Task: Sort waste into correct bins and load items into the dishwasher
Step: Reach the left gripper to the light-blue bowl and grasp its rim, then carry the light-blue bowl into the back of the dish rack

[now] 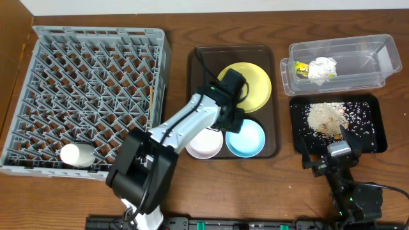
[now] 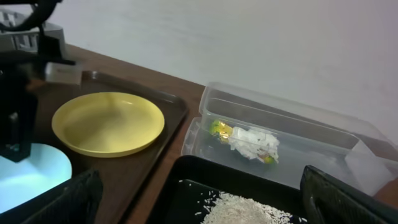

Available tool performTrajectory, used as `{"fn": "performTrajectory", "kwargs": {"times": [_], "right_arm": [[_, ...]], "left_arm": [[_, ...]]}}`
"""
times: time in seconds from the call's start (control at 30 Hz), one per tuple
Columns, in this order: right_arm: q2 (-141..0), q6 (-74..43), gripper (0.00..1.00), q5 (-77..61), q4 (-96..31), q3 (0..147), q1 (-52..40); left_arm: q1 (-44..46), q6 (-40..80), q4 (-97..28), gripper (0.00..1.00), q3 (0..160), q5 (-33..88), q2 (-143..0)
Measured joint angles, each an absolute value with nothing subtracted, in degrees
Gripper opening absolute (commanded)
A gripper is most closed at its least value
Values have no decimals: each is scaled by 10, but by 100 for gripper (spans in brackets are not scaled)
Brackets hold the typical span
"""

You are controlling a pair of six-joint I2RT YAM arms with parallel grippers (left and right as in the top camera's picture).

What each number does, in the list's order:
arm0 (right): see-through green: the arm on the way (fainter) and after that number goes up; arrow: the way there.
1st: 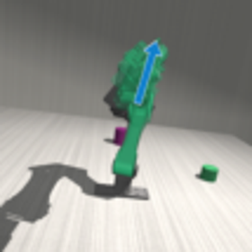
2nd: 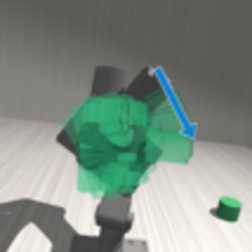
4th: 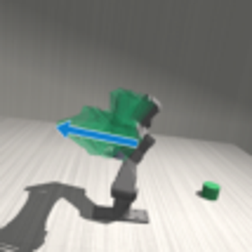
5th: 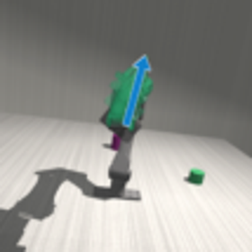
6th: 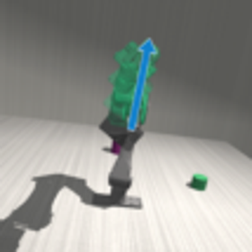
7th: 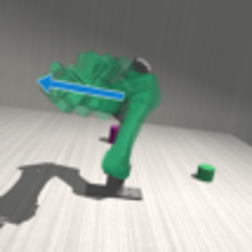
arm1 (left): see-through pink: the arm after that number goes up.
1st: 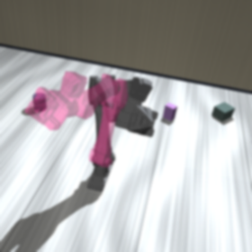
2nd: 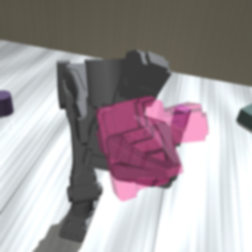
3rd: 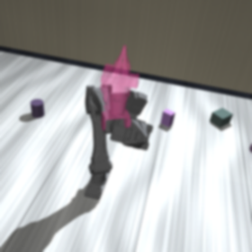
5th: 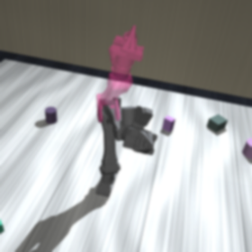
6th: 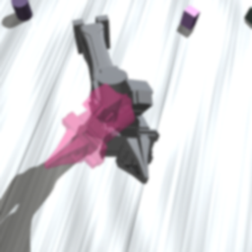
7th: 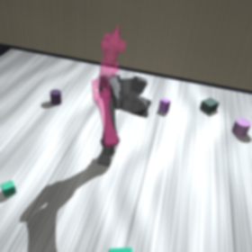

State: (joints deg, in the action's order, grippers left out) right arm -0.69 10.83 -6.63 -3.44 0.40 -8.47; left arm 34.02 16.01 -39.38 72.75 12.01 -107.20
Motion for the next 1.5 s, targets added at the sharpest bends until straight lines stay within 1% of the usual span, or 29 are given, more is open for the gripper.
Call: {"fn": "performTrajectory", "kwargs": {"times": [0.03, 0.13, 0.3, 0.37, 0.4, 0.47, 0.57, 0.7, 0.9, 1.07, 1.27, 1.37, 1.5], "right_arm": [[-7, 108, 99, -66, -34, 4, -85], [-7, 108, 99, -66, -34, 4, -85], [-7, 108, 99, -66, -34, 4, -85], [-7, 109, 99, -66, -34, 4, -85], [-7, 108, 99, -66, -34, 4, -85], [-7, 109, 99, -66, -34, 4, -85], [-7, 108, 99, -66, -34, 4, -85], [-7, 108, 99, -66, -34, 4, -85], [-7, 109, 99, -66, -34, 4, -85], [-7, 109, 99, -66, -34, 4, -85], [-7, 108, 99, -66, -34, 4, -85], [-7, 108, 99, -66, -34, 4, -85], [-7, 109, 99, -67, -34, 4, -85]], "left_arm": [[346, 160, -390, 40, 728, 116, -1076], [361, 158, -386, 31, 728, 110, -1096], [366, 159, -387, 24, 728, 120, -1127], [364, 167, -386, 19, 728, 125, -1127], [363, 169, -386, 13, 728, 131, -1127], [358, 173, -387, 8, 728, 148, -1126], [340, 174, -387, 8, 728, 183, -1110], [303, 178, -383, 8, 729, 211, -1054], [234, 178, -366, 8, 743, 198, -936], [195, 178, -370, 8, 748, 152, -883], [178, 179, -387, 8, 748, 96, -879], [165, 183, -402, 8, 748, 47, -879], [129, 194, -429, 8, 748, -49, -873]]}}
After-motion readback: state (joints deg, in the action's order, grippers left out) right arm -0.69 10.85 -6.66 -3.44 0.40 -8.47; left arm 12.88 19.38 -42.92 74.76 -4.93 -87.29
